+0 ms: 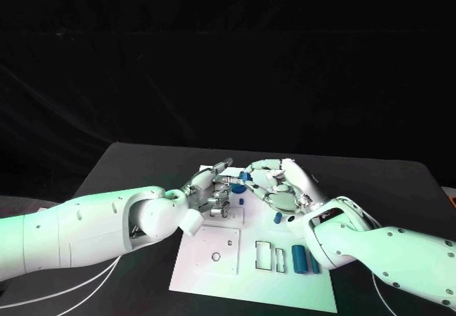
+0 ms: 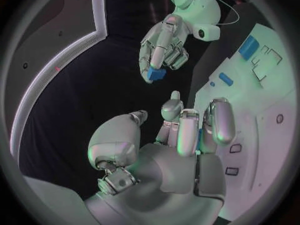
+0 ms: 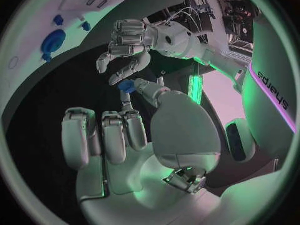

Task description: Assemble the parts on the task board

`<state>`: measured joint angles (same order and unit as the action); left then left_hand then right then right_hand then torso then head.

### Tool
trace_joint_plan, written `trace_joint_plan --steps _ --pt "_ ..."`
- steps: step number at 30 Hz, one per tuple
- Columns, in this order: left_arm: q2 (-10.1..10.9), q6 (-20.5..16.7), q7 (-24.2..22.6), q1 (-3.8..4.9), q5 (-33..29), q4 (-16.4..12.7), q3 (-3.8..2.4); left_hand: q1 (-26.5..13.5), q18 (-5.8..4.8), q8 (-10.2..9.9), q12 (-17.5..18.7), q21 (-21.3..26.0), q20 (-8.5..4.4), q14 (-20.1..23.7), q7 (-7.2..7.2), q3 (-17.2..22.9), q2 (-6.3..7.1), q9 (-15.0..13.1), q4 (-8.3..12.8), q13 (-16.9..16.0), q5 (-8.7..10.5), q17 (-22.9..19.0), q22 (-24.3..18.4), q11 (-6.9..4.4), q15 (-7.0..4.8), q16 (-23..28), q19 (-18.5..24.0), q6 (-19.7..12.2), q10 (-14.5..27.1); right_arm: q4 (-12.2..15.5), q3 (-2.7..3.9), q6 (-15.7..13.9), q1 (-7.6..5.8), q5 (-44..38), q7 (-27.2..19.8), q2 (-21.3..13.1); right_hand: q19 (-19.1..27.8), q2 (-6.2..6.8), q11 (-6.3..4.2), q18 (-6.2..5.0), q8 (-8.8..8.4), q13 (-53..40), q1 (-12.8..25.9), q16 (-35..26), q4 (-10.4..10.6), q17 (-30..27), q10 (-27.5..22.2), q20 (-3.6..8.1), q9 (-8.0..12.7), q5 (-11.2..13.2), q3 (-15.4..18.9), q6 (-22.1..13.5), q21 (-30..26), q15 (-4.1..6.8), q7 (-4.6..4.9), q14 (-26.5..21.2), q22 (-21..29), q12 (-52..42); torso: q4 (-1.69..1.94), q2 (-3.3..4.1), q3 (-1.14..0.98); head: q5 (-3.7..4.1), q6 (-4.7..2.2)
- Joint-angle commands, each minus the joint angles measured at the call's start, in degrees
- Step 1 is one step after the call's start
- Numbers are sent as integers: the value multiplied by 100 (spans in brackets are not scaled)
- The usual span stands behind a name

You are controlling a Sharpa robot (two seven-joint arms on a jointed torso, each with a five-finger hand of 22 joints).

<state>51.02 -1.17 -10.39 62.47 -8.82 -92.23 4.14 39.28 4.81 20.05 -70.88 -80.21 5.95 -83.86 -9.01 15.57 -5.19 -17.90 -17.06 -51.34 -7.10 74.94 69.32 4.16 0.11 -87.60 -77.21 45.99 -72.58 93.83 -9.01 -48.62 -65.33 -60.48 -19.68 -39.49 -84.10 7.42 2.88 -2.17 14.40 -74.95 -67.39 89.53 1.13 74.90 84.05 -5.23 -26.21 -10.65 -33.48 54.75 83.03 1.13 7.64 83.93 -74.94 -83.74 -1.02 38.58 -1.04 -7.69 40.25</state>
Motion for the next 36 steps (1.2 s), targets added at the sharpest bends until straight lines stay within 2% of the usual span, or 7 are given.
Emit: trace_joint_plan --steps 1,11,19,24,29,36 --pt "-38 451 -184 -4 -205 -39 -9 -57 -54 -22 -22 -34 -1 -476 4 -47 -12 9 5 -21 25 990 22 1 15 -27 -58 29 -37 4 3 46 4 27 -26 21 -215 -10 0 49 41 -830 -51 36 -37 1476 38 18 -72 -31 9 -17 35 -11 -10 600 -1154 10 4 3 3 -8 8" --pt "-91 695 -287 -7 -328 -57 -18 -125 -83 -21 -135 -124 -11 -505 40 -110 -125 30 9 -231 3 1098 184 -27 -2 -77 -140 137 -157 -30 3 81 4 12 23 85 -221 -9 0 51 44 -834 -56 38 -45 1483 41 17 -73 -47 10 -14 45 -11 -10 602 -1160 6 2 -3 -1 7 -2" --pt "-71 916 -272 -6 -372 -75 -26 -126 -111 40 -200 -210 -38 -525 91 -196 -234 24 8 -379 3 1175 338 -71 -37 -113 -213 481 -247 -67 2 81 4 8 39 86 -219 -10 -2 50 52 -836 -73 38 -66 1481 43 17 -76 -66 7 -3 41 -11 -15 601 -1159 5 4 -1 1 11 8" --pt "-45 958 -320 -6 -382 -66 -30 -114 -122 67 -227 -246 -59 -532 135 -225 -294 7 9 -444 -3 1202 405 -109 -66 -125 -248 622 -289 -84 2 98 3 10 50 82 -218 -9 -2 50 53 -834 -74 37 -68 1480 41 17 -76 -68 7 -2 40 -11 -15 601 -1158 6 15 -9 1 22 25" --pt "-31 969 -344 -6 -362 -60 -32 -105 -127 114 -225 -265 -88 -537 190 -262 -346 -26 9 -468 -1 1221 437 -156 -105 -133 -261 779 -308 -93 2 105 2 11 54 72 -218 -9 -2 50 53 -834 -74 37 -68 1480 41 17 -76 -68 7 -2 40 -11 -15 601 -1158 6 3 -6 0 4 26" --pt "-18 910 -366 -6 -324 -39 -34 -101 -130 118 -227 -271 -92 -535 196 -265 -352 -30 10 -475 -3 1216 451 -161 -110 -131 -269 794 -313 -88 2 106 1 12 45 59 -220 -8 -2 51 57 -841 -75 38 -73 1482 47 16 -77 -71 10 3 43 -10 -14 601 -1160 0 -2 -4 -4 1 28"
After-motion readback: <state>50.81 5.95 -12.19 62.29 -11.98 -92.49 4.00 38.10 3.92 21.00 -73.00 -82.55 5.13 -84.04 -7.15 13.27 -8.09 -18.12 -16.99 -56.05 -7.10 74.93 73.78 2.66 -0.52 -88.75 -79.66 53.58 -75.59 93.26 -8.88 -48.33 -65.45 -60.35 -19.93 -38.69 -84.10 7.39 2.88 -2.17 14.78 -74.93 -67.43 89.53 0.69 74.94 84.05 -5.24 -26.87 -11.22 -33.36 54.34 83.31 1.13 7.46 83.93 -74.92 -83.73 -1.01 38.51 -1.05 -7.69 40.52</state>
